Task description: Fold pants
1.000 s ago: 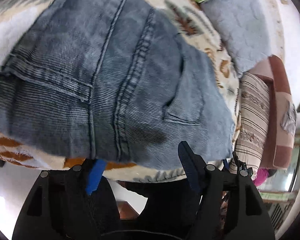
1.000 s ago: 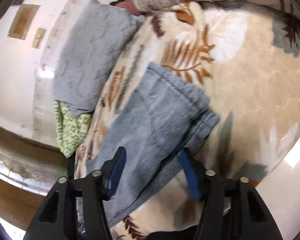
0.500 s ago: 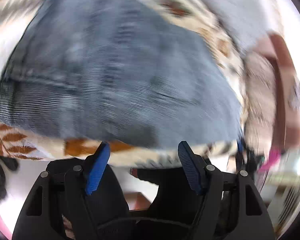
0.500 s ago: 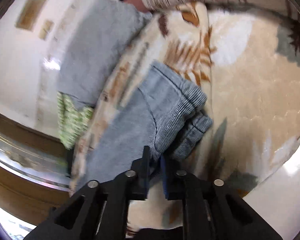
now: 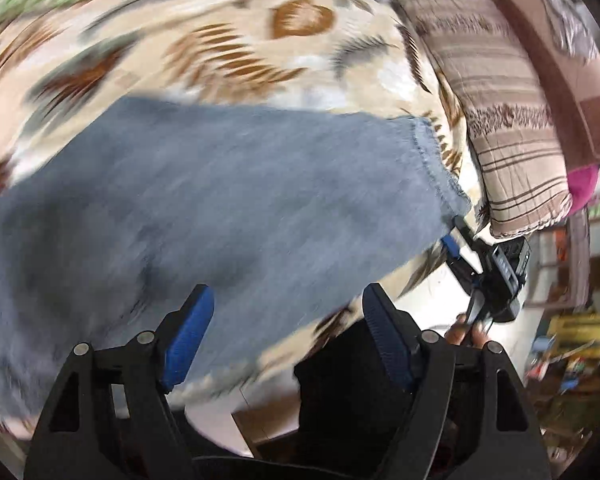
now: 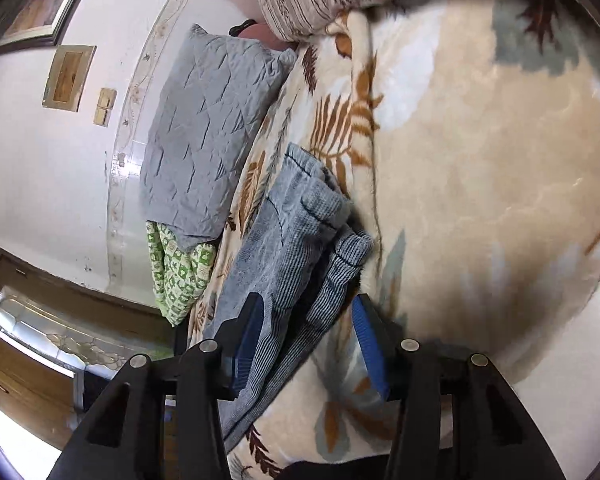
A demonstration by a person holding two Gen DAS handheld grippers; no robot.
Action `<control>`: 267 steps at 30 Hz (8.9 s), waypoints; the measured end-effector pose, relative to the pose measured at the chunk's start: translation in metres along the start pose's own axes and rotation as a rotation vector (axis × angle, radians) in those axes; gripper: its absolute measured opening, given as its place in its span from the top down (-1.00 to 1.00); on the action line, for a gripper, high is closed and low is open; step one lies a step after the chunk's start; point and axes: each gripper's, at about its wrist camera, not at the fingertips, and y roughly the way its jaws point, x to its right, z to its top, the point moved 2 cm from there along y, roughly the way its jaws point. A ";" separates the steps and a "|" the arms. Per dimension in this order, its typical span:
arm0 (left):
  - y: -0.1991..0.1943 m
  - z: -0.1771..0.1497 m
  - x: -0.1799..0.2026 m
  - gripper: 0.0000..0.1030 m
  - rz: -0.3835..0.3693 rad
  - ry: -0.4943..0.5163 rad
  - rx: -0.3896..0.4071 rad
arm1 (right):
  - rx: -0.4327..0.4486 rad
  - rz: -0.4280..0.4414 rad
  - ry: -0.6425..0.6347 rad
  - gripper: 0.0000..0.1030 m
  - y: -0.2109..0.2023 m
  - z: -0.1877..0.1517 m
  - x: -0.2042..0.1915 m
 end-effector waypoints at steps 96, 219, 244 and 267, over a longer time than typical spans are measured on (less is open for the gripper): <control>0.045 0.065 -0.068 0.71 -0.153 0.044 0.001 | -0.420 -0.084 -0.796 0.24 0.134 -0.164 -0.187; 0.043 -0.062 -0.048 0.20 -0.051 -0.231 0.178 | -0.356 -0.243 -0.798 0.07 0.112 -0.069 -0.162; -0.095 -0.123 -0.371 -0.23 -0.257 -0.614 0.328 | -0.679 -0.051 -1.520 -0.45 0.223 -0.413 -0.307; -0.080 -0.068 -0.335 0.88 -0.306 -0.320 0.275 | -0.487 -0.125 -1.846 0.50 0.247 -0.455 -0.315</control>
